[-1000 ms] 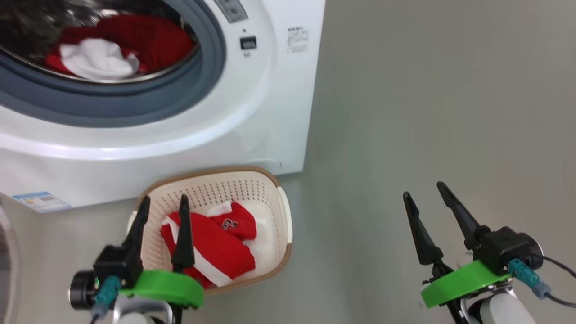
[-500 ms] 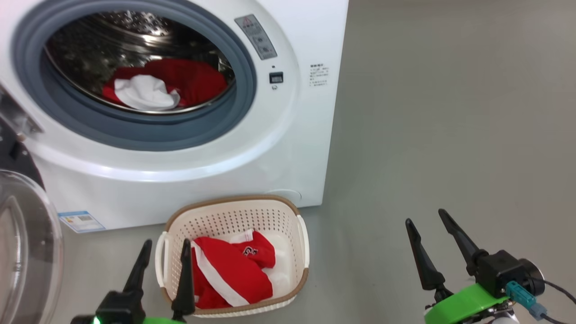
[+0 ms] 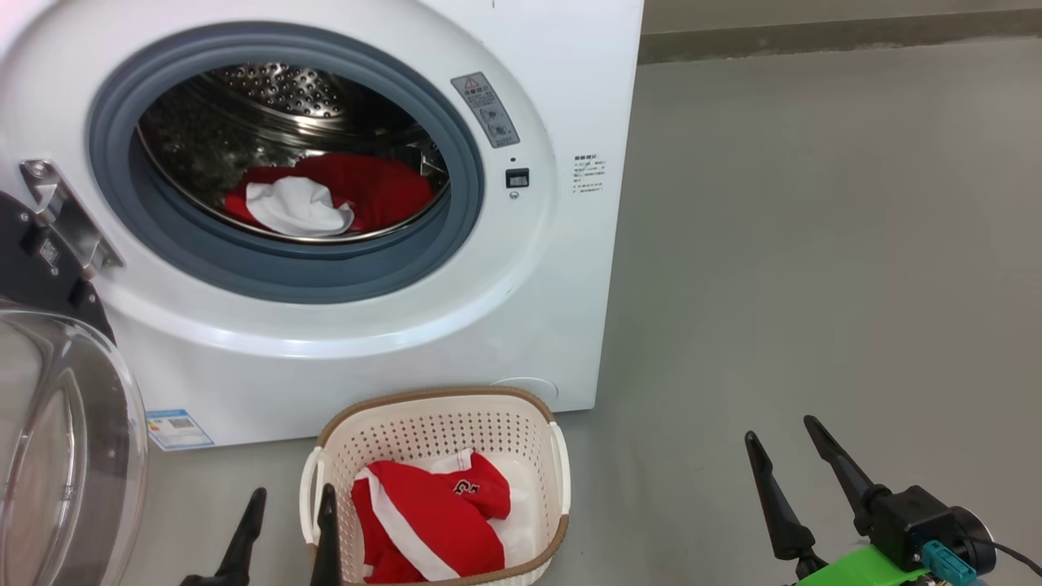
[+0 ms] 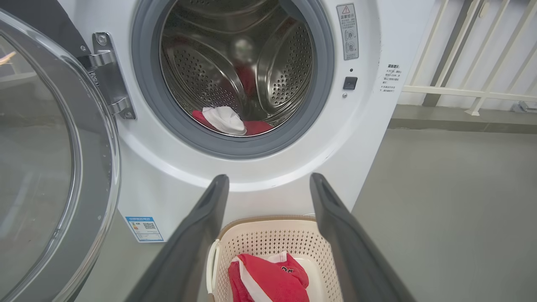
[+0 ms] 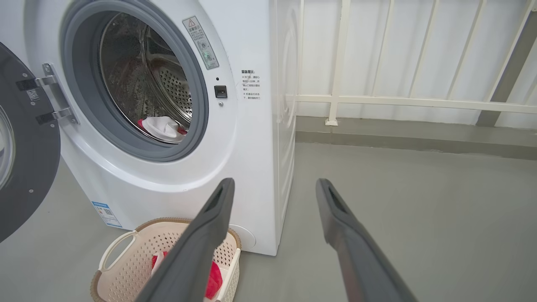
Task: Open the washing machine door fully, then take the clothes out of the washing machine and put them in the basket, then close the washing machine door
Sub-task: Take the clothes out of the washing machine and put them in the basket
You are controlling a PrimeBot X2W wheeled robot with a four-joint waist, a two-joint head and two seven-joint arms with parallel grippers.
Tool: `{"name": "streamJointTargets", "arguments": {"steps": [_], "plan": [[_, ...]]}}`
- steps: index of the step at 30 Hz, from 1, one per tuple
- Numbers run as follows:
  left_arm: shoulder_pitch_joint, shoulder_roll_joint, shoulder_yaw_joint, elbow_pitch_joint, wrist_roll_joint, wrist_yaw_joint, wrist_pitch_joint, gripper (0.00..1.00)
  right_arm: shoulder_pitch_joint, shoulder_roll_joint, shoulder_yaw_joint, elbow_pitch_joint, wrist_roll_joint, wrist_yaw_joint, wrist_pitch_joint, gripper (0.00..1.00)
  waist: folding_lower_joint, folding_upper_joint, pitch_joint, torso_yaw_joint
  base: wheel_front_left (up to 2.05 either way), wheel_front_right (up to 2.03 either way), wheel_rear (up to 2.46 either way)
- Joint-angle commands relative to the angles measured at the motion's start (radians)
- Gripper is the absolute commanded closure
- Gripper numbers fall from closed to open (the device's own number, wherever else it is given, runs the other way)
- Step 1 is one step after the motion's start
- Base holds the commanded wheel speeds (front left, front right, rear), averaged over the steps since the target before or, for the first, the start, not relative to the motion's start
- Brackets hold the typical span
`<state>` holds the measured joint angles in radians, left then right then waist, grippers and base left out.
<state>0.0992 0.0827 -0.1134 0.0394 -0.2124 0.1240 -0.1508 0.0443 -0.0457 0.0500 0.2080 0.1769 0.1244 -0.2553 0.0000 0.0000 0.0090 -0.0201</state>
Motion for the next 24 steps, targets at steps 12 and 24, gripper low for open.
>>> {"name": "streamJointTargets", "arguments": {"steps": [12, 24], "plan": [[0.005, 0.018, 0.035, -0.042, -0.017, 0.015, 0.006, 0.00, 0.001, -0.005, 0.018, -0.021, 0.001, 0.006, -0.006, 0.00, 0.0000, 0.0000, -0.015, -0.006, 0.00, 0.00, 0.00], [-0.004, 0.027, 0.027, -0.032, -0.021, 0.019, 0.009, 0.00, -0.007, -0.005, 0.030, -0.009, 0.006, 0.006, -0.006, 0.00, 0.0000, 0.0000, -0.015, -0.010, 0.00, 0.00, 0.00]]}}
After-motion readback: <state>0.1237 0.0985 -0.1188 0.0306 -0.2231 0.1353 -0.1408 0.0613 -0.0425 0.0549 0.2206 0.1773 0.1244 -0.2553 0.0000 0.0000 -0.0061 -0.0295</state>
